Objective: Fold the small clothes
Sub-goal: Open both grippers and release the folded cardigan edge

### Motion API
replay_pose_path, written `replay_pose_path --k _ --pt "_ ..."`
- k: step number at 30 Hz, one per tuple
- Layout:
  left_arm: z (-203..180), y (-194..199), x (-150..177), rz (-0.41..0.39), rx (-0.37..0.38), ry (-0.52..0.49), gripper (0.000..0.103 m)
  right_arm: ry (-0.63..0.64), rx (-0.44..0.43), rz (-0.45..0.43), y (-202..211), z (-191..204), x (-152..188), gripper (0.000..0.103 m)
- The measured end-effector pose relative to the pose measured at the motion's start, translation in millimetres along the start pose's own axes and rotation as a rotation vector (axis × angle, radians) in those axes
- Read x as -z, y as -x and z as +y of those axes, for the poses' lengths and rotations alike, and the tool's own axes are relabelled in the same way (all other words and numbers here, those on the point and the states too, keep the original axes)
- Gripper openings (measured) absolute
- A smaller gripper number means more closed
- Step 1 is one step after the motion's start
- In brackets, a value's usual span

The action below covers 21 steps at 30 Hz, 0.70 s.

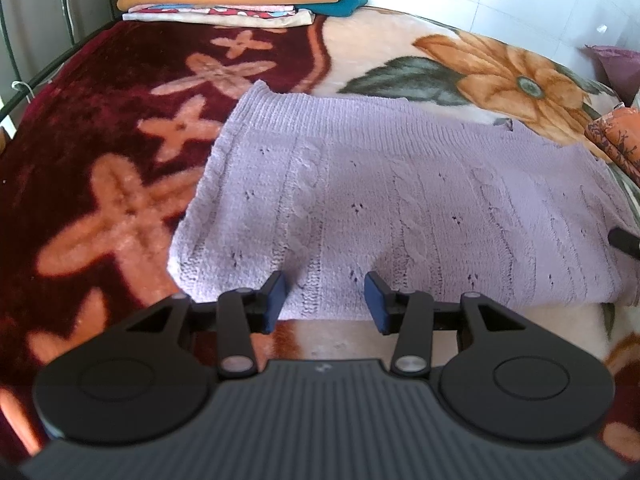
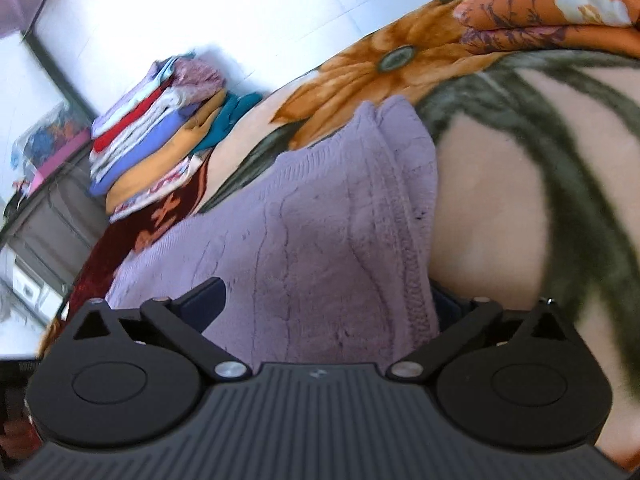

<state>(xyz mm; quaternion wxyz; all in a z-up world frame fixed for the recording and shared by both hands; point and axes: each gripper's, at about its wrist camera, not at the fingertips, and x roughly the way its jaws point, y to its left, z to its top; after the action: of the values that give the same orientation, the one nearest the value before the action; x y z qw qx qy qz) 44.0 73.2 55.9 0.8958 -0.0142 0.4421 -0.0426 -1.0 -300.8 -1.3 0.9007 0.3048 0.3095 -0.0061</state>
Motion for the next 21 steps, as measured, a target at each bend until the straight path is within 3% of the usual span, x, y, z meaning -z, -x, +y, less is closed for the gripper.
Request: replay_pose_path --k 7,15,18,20,21 --pt "-6.0 -2.5 0.8 0.001 -0.017 -0.013 0.048 -0.042 -0.012 0.065 -10.3 -4.9 -13.3 0.103" --pt "-14.5 0.3 3.7 0.003 -0.001 -0.028 0.049 -0.075 -0.032 0.044 -12.8 -10.8 -16.3 0.103" --pt "-18.5 2.2 4.9 0.003 0.005 -0.033 0.049 -0.151 -0.034 0.003 -9.3 -12.3 -16.2 0.103" --pt "-19.1 4.4 4.7 0.003 0.009 -0.03 0.049 -0.17 -0.038 -0.035 -4.7 -9.4 -16.7 0.082" --pt "-19.6 5.9 4.7 0.003 0.012 -0.029 0.049 -0.178 -0.043 -0.032 -5.0 -9.0 -17.3 0.064"
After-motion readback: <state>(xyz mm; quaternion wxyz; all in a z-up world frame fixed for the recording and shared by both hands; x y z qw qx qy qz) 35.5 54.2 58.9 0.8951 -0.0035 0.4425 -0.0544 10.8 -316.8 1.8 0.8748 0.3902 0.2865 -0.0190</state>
